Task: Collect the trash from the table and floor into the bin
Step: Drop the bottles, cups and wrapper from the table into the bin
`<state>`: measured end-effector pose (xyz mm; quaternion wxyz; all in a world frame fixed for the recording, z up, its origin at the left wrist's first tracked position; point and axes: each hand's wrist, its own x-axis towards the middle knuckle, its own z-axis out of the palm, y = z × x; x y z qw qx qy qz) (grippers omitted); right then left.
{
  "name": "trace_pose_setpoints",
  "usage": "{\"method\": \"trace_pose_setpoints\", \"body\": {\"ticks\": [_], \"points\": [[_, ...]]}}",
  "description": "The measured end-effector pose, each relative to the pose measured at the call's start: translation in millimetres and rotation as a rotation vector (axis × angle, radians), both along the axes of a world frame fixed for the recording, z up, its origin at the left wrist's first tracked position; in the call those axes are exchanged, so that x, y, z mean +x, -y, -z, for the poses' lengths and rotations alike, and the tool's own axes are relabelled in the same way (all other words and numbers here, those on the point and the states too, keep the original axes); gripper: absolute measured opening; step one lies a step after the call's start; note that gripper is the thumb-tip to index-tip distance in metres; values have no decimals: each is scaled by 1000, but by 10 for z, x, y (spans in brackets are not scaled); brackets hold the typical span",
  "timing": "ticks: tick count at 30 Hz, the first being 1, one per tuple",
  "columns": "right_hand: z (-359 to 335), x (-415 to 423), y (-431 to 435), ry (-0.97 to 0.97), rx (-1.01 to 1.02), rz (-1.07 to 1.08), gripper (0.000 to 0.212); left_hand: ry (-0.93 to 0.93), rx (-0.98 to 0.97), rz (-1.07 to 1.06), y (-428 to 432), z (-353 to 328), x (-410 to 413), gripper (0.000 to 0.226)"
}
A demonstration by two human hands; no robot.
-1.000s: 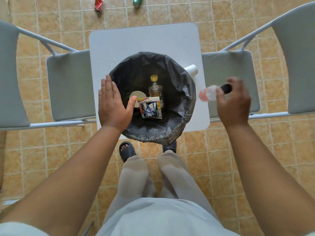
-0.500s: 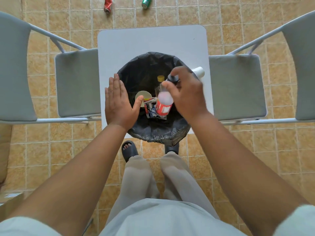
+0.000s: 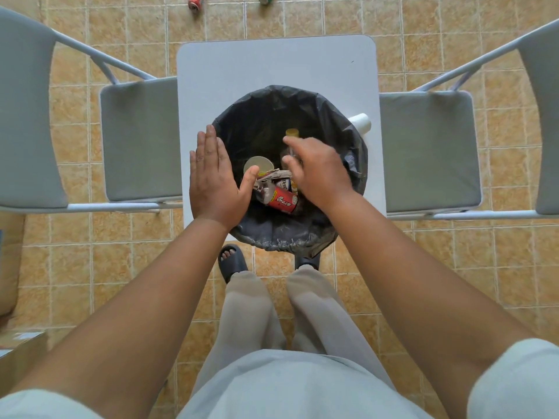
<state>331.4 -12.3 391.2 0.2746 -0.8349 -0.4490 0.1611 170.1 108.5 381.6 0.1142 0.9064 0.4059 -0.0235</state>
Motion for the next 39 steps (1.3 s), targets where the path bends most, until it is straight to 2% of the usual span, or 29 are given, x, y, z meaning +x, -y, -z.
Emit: {"method": "trace_pose_setpoints", "body": {"ticks": [4, 9, 11, 17, 20, 23, 26, 31, 36, 39], "points": [[-206, 486, 73, 91, 183, 183, 33, -6, 4, -3, -5, 4, 7, 83], [-109, 1153, 106, 186, 123, 291, 35, -11, 11, -5, -2, 17, 10, 83], [71, 1378, 96, 162, 5, 281, 36, -11, 16, -13, -3, 19, 10, 82], [773, 1784, 133, 129, -542, 100, 40, 20, 15, -12, 10, 20, 10, 79], [1046, 1879, 116, 192, -781, -63, 55, 36, 22, -8, 9, 28, 2, 79], [1258, 1957, 43, 261, -912, -204, 80, 43, 37, -6, 8, 46, 4, 79], [1412, 1969, -53, 326, -923, -292, 88, 65, 33, -5, 12, 59, 2, 78], [1501, 1948, -40, 400, -866, -293, 66, 74, 35, -5, 8, 64, 1, 77], [1497, 1995, 198, 338, -748, -228, 49, 67, 34, -17, 27, 23, 30, 77], [1520, 2056, 339, 272, -650, -149, 56, 66, 37, -15, 24, 26, 35, 77]]}}
